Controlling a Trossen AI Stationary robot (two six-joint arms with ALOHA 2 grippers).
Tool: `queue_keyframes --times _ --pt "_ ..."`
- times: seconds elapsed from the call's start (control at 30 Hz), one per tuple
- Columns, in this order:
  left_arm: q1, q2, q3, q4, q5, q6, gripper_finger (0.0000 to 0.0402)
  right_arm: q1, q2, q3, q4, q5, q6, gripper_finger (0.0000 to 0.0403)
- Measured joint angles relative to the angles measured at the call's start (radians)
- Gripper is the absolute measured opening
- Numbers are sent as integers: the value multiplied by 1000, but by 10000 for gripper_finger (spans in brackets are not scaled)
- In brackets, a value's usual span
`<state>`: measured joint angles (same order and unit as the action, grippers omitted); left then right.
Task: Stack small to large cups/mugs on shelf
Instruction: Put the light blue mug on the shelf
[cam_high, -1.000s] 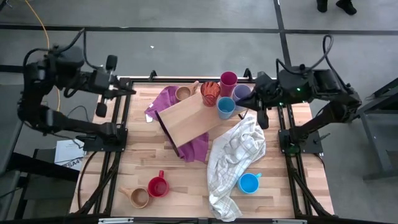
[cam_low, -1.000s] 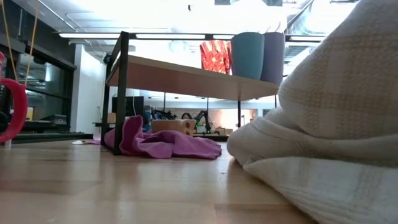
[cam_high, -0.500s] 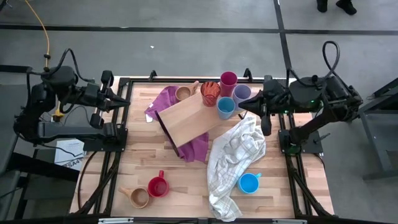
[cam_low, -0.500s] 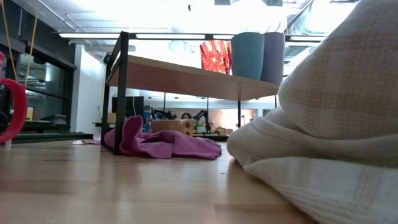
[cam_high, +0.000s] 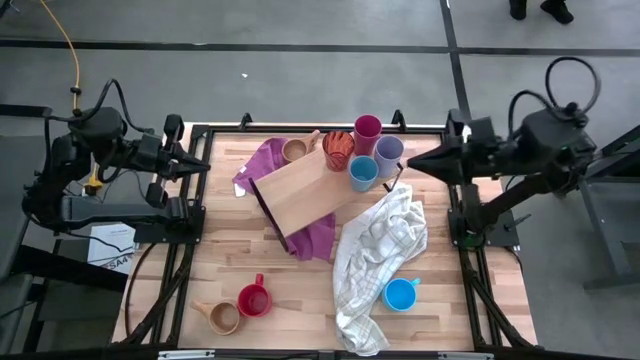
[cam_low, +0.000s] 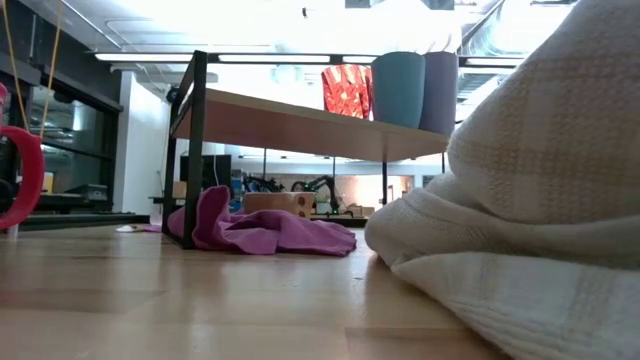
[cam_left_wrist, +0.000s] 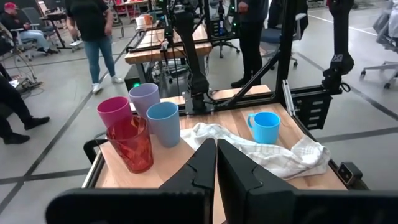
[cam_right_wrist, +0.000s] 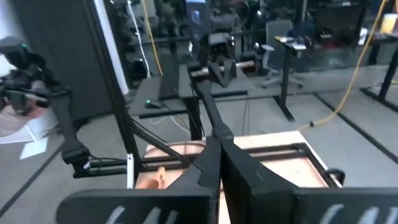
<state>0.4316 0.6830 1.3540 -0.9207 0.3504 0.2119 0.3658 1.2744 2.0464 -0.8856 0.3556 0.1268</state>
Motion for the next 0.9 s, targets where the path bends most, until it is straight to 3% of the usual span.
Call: queue_keyframes --times 0.23,0.5,0.9 --pt "0 0 0 0 -1 -2 5 9 -48 0 61 -78 -83 0" --pt "0 0 0 0 -2 -25 5 9 -119 0 169 -306 -197 0" --pt "0 0 0 7 -32 -52 5 8 -248 0 161 -381 -272 0"
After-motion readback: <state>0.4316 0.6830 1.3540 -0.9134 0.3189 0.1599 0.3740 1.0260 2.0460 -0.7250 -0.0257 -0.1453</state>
